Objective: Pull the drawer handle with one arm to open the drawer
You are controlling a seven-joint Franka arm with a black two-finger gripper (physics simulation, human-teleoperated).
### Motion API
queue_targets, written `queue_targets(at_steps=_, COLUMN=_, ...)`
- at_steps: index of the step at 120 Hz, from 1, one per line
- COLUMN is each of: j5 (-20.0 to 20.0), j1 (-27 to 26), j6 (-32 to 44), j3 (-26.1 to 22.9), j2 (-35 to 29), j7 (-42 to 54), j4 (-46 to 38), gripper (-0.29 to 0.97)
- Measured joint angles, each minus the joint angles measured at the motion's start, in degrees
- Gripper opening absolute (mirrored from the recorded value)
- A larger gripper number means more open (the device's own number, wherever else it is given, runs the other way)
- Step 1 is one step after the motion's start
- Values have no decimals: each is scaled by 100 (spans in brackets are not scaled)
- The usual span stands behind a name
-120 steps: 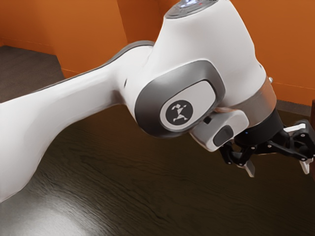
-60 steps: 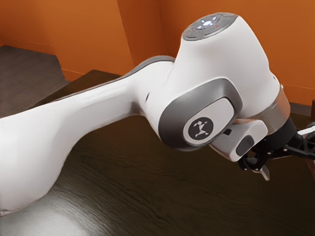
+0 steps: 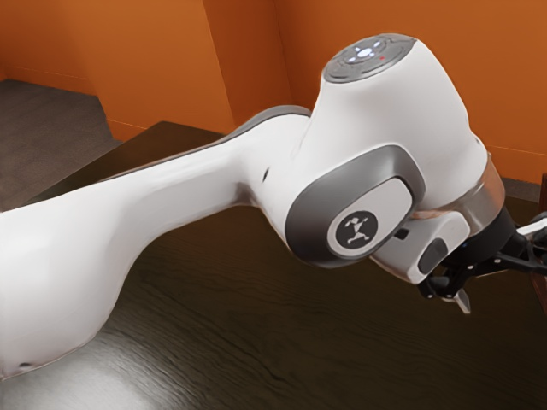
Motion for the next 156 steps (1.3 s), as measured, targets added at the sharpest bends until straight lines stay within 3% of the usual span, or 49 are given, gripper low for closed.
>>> queue_targets(at_steps=156, j5=4, j1=294, j6=1251, j3=-85, j2=682, j7=-118, j4=29, gripper=68)
